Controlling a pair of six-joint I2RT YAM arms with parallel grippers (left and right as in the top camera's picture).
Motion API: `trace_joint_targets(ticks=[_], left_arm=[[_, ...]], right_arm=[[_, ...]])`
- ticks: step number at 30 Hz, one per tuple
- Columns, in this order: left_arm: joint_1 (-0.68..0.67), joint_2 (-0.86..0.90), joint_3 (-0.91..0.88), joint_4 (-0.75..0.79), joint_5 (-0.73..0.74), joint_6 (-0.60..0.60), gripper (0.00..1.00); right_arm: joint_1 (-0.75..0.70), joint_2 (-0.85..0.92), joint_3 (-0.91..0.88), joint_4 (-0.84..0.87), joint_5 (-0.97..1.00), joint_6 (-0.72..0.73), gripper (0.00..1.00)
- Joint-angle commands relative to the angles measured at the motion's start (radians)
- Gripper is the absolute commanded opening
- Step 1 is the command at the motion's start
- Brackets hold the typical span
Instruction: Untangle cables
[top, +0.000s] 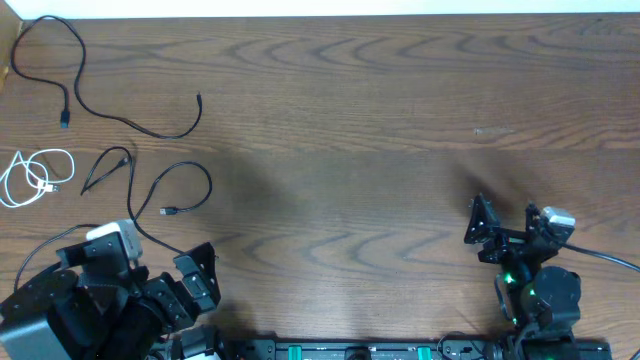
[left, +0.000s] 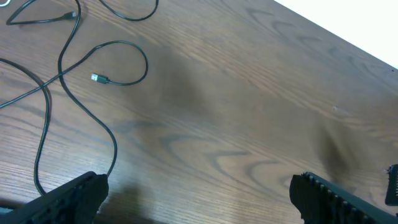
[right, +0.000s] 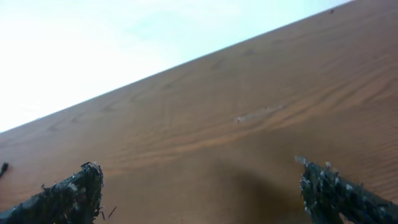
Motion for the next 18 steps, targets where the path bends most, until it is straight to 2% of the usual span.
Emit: trace_joint_targets(ticks=[1,12,18], left_arm=[[-0.002,-0.001,0.009,0.000,0.012,0.013,0.98],[-0.002,-0.001,0.009,0.000,0.012,0.013,0.98],[-0.002,-0.001,0.009,0.000,0.012,0.013,0.98]], right_arm=[[-0.008,-0.027,-0.009,0.010,0.033,-0.013,0.99],[-0.029,-0.056,-0.045,0.023,0.080,0.016,0.99],[-0.035,-0.099,-0.100,0.086,0.081,0.024,0.99]])
